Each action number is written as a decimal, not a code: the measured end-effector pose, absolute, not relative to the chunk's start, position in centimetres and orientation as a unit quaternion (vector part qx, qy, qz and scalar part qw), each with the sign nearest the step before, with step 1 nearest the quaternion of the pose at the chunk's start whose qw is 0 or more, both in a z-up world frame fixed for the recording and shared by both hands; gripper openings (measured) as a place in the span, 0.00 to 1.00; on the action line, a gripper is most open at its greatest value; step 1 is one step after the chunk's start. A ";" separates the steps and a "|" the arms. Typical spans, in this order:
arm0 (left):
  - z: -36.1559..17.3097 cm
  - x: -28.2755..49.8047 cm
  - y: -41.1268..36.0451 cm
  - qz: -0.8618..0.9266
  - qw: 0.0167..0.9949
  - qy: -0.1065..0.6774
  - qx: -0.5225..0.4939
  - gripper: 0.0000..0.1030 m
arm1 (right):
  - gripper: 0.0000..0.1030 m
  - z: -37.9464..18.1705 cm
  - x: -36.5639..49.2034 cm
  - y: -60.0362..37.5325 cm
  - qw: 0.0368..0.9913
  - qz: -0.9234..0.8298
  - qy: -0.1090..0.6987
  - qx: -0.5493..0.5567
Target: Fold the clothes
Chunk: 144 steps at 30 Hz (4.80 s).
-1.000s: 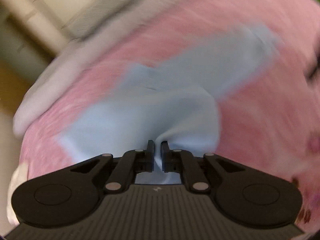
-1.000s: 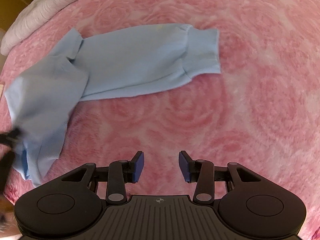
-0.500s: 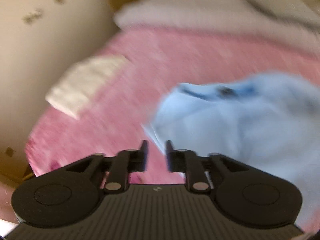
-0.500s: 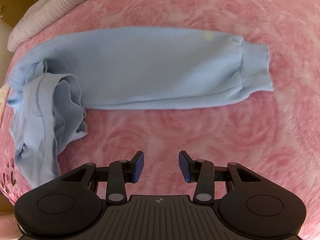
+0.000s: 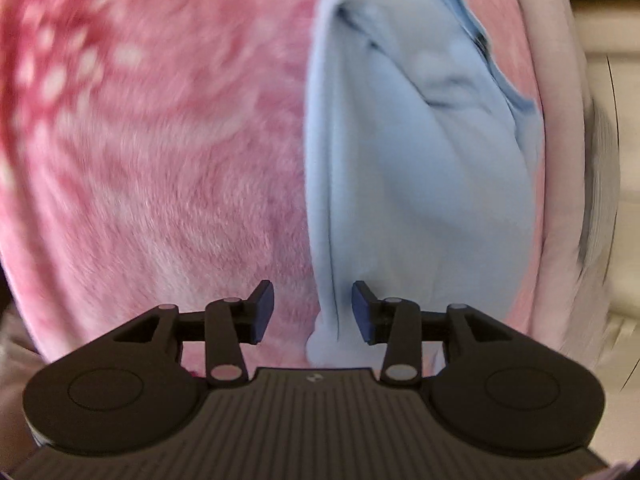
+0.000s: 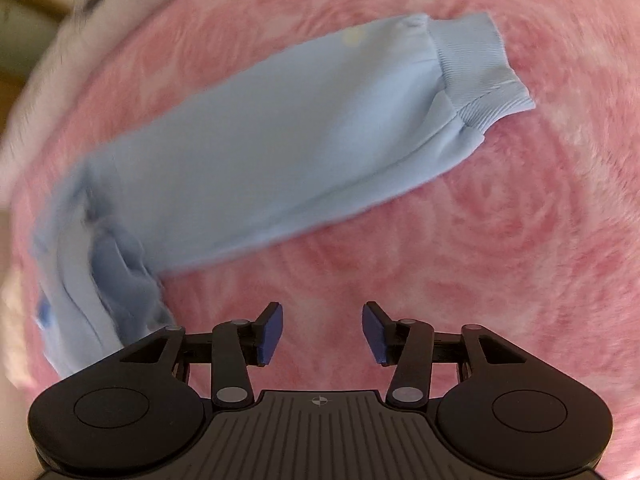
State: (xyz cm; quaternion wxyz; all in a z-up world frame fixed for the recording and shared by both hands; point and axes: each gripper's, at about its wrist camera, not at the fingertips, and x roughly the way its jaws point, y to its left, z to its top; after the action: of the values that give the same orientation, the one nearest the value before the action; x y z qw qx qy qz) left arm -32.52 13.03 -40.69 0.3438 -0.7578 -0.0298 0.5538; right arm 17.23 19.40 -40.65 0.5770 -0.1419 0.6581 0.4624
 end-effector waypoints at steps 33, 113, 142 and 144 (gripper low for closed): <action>-33.0 -35.9 21.0 0.568 0.536 0.389 -0.489 0.11 | 0.23 -30.6 34.0 22.0 0.767 0.343 0.542 0.019; -41.6 -30.7 48.4 0.447 0.676 0.525 -0.260 0.43 | 0.55 -40.8 11.1 45.0 0.531 0.678 0.375 -0.343; -32.4 -26.5 53.2 0.517 0.743 0.356 -0.230 0.29 | 0.47 -33.5 17.2 43.8 0.694 0.605 0.349 -0.175; -33.5 -28.8 49.7 0.499 0.733 0.366 -0.281 0.29 | 0.47 -34.7 17.9 39.8 0.678 0.592 0.409 -0.147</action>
State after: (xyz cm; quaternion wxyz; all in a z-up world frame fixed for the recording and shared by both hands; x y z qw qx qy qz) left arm -28.81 49.75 -33.53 0.7333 -0.2809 0.3665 0.4991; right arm 17.85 39.83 -34.75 0.6783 -0.1472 0.4094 0.5921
